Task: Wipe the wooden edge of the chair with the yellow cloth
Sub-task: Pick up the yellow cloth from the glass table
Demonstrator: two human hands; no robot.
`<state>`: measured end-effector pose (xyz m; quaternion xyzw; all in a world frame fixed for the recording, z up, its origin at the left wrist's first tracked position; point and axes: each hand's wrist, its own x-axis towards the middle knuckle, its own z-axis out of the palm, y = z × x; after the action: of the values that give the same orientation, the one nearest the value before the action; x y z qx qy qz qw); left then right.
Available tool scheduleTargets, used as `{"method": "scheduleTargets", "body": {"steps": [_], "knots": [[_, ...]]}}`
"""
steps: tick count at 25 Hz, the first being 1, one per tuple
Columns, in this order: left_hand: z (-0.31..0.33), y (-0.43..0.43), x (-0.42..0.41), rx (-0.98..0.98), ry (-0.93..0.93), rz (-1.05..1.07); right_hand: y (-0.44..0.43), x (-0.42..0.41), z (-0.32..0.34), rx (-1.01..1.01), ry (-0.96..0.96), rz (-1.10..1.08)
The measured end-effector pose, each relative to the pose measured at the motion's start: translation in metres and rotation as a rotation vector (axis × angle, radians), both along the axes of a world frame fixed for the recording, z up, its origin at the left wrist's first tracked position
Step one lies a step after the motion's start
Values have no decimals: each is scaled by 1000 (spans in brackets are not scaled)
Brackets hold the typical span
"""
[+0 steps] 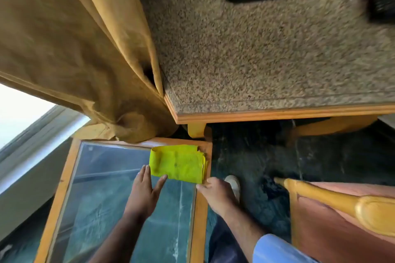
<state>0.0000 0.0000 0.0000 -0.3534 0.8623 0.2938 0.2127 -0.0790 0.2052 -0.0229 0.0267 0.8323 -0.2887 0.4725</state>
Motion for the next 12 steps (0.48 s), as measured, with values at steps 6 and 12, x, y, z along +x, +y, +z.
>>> {"method": "scheduleTargets", "body": {"steps": [6,12], "knots": [[-68,-18,-26,-34,49,240,-38,2,-60,-28,-157,-555],[-60,-16,-25,168,119,498,-31,-11,-50,-322,-501,-1120]]}}
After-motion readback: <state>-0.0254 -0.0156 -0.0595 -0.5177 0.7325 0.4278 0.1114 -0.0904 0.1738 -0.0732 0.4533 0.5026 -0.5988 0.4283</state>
